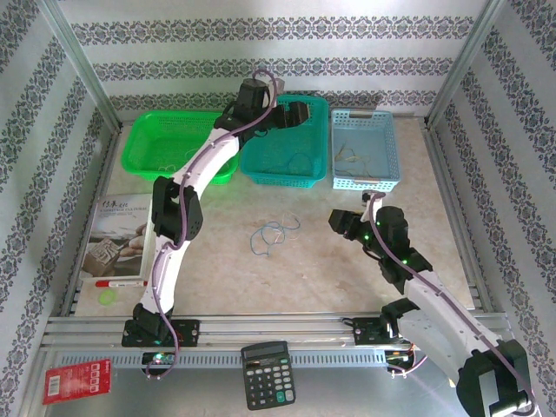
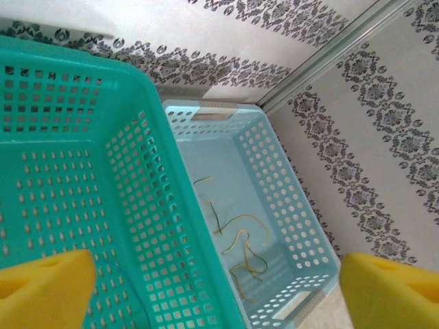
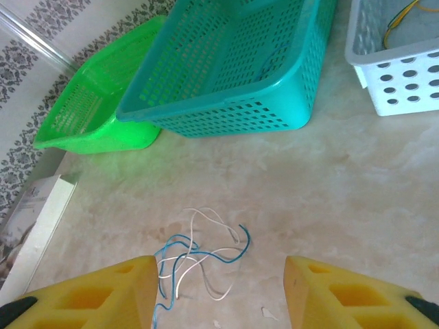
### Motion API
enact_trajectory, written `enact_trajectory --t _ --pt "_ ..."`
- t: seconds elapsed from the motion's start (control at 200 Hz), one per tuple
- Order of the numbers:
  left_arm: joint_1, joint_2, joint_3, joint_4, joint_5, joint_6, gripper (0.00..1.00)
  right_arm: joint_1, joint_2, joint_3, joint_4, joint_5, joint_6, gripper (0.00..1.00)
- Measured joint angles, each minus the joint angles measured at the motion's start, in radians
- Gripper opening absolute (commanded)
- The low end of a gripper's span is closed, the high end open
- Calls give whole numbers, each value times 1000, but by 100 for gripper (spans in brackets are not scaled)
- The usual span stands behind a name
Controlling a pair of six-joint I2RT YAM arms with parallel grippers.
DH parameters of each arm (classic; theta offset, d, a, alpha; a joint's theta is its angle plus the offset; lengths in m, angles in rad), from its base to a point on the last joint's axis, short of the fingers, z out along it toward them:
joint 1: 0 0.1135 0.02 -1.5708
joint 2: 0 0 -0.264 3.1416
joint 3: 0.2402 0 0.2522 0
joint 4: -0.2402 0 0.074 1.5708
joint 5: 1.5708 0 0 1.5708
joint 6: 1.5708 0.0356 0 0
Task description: Untangle the cables
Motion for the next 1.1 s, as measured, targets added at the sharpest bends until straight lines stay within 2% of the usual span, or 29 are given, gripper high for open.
enact_trajectory --t 0.195,0.32,0.634,0.909,1.099 --pt "0 -56 30 -54 8 19 100 0 63 24 -8 -22 0 52" --pt "-4 -189 -78 -58 9 23 100 6 121 53 -13 -37 -4 52" --pt "-8 -698 -771 141 -2 -33 100 104 291 148 -27 -40 -50 52" --pt "-8 -998 -1346 281 -83 -172 100 189 484 255 -48 -28 -125 52" --pt "-8 -1131 -1576 328 -145 -264 100 257 606 327 -67 21 -167 52"
